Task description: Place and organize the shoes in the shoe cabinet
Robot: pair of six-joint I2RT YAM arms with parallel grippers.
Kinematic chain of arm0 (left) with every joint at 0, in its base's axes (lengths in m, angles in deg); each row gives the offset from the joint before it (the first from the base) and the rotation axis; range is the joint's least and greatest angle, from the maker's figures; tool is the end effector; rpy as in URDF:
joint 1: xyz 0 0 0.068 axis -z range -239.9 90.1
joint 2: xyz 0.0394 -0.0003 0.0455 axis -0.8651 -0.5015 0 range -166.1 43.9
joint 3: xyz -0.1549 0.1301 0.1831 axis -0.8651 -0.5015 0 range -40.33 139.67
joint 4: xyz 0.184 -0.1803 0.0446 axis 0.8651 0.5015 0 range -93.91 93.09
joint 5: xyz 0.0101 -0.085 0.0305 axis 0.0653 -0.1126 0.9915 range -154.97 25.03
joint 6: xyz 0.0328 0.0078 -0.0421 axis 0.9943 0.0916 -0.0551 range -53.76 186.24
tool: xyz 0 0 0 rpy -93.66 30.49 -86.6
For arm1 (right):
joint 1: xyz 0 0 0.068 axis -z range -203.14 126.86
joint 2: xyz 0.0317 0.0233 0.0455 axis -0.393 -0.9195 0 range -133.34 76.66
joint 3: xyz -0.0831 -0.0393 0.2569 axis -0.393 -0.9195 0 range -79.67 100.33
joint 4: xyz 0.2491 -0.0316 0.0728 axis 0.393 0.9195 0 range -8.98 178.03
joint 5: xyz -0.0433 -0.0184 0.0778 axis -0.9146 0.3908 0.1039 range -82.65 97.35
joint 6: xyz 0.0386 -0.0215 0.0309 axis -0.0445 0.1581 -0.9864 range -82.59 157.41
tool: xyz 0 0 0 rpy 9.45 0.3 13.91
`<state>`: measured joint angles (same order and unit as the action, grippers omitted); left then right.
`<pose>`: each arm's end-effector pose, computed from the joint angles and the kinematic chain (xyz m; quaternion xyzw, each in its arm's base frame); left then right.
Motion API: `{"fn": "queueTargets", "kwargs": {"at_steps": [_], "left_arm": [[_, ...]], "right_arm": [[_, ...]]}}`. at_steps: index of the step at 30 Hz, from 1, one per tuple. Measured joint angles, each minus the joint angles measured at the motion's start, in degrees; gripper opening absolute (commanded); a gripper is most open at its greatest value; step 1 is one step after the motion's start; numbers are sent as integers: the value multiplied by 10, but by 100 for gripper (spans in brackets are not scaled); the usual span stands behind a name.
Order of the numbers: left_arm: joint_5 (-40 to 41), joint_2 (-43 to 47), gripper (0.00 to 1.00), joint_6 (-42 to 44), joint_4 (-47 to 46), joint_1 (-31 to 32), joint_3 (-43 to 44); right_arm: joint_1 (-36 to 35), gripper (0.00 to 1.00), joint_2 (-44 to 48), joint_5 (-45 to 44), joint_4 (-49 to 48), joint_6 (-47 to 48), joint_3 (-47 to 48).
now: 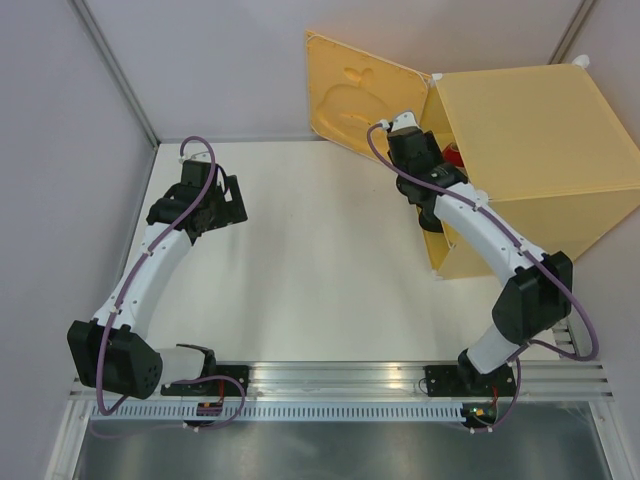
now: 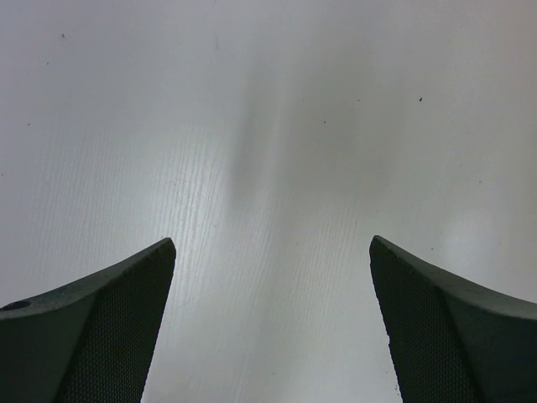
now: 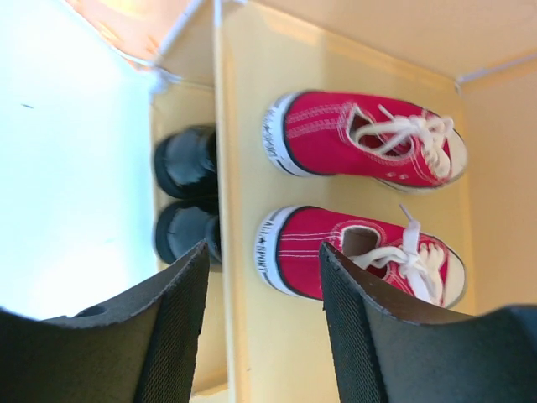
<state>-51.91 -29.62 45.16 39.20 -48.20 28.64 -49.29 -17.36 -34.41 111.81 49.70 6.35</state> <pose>0.2634 -0.0463 0.3267 -0.1167 0.9200 0.0005 0.3741 0.3406 0.1407 0.3393 -0.1319 0.8463 -0.2703 0.4396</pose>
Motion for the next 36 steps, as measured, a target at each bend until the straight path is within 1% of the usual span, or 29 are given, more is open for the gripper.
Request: {"fn": "queueTargets", "kwargs": {"at_steps": [5,11,27,36], "left_arm": [[-1,0,99,0,0,0,0],[-2,0,99,0,0,0,0],[-2,0,99,0,-2,0,-3],[-2,0,99,0,-4,0,-4]], "right_arm": [[-6,62,20,44,-2,-16,2],[-6,64,34,73,-2,-31,2],[-6,64,94,110,-4,-68,-4],[-6,64,113,129,-4,-90,-5]]}}
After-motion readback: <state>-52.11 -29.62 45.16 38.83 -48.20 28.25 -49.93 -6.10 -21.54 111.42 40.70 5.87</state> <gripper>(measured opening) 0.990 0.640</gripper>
